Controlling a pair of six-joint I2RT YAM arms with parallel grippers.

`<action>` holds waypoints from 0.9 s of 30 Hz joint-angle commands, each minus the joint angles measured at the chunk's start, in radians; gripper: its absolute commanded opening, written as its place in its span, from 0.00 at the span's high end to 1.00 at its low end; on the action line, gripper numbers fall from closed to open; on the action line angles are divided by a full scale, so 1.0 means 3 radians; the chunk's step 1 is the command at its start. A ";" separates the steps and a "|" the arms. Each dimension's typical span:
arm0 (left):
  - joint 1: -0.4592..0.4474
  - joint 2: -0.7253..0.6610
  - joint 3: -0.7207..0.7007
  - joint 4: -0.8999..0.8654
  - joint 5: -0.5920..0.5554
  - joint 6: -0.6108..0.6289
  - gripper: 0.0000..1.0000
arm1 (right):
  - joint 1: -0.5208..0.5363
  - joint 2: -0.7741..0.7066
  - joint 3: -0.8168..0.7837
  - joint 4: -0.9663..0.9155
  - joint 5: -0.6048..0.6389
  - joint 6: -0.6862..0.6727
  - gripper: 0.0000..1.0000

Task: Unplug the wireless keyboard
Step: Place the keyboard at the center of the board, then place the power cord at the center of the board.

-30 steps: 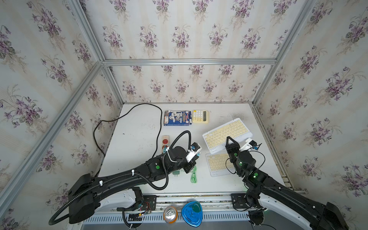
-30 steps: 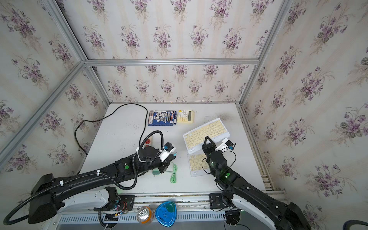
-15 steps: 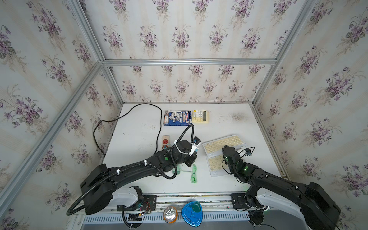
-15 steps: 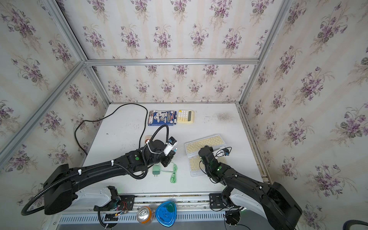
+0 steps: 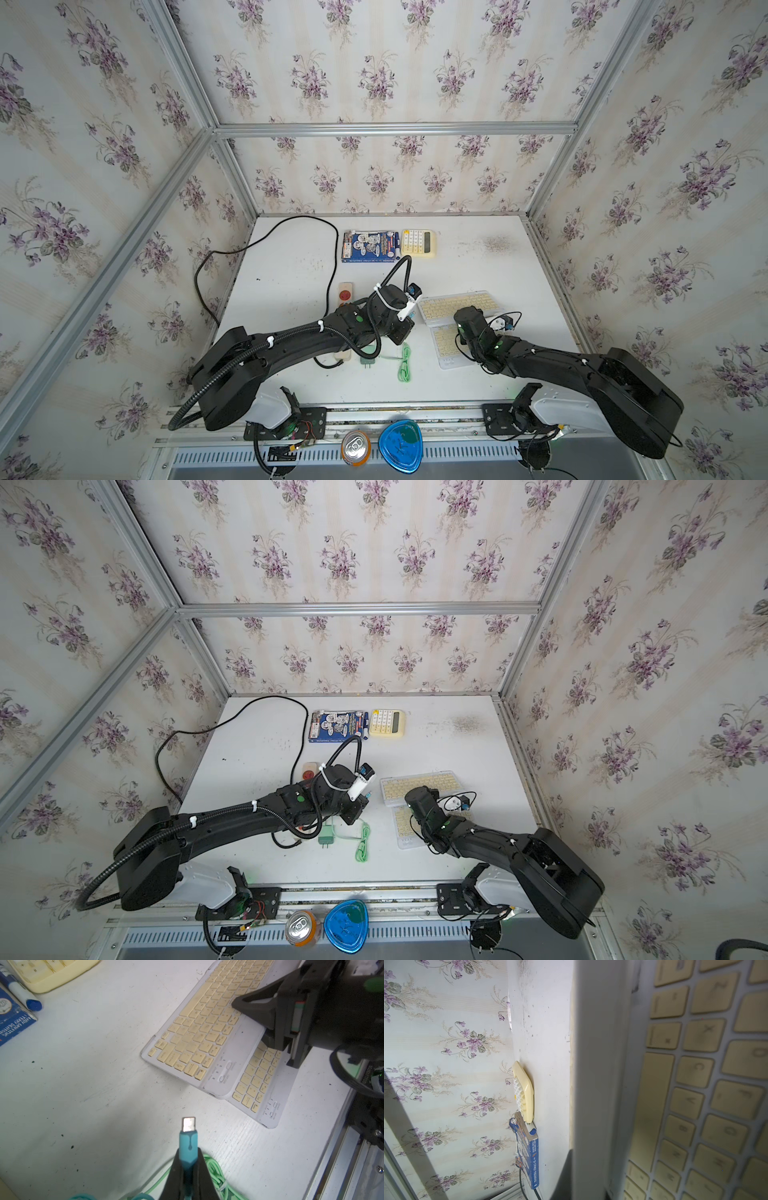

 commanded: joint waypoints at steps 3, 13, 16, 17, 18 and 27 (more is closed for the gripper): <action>0.0016 0.0035 0.0038 -0.0076 0.0108 -0.0035 0.96 | -0.0006 0.0286 0.0051 0.0212 -0.0182 0.0046 0.99; 0.0015 0.0082 0.0066 -0.0101 0.0153 -0.0052 0.89 | -0.0128 0.0551 0.0164 0.0351 -0.0413 -0.0071 0.57; 0.0019 0.0109 0.0086 -0.0106 0.0169 -0.0065 0.85 | -0.0168 0.0572 0.0187 0.0340 -0.0466 -0.0149 0.46; 0.0020 0.0115 0.0087 -0.0106 0.0170 -0.0063 0.84 | -0.0184 0.0572 0.0187 0.0336 -0.0486 -0.0160 0.44; 0.0018 0.0129 0.0096 -0.0106 0.0175 -0.0063 0.82 | -0.0202 0.0572 0.0184 0.0335 -0.0520 -0.0169 0.42; 0.0020 0.0224 0.0152 -0.0147 0.0229 -0.0078 0.75 | -0.0404 0.0653 0.0330 0.0281 -0.0861 -0.0551 0.32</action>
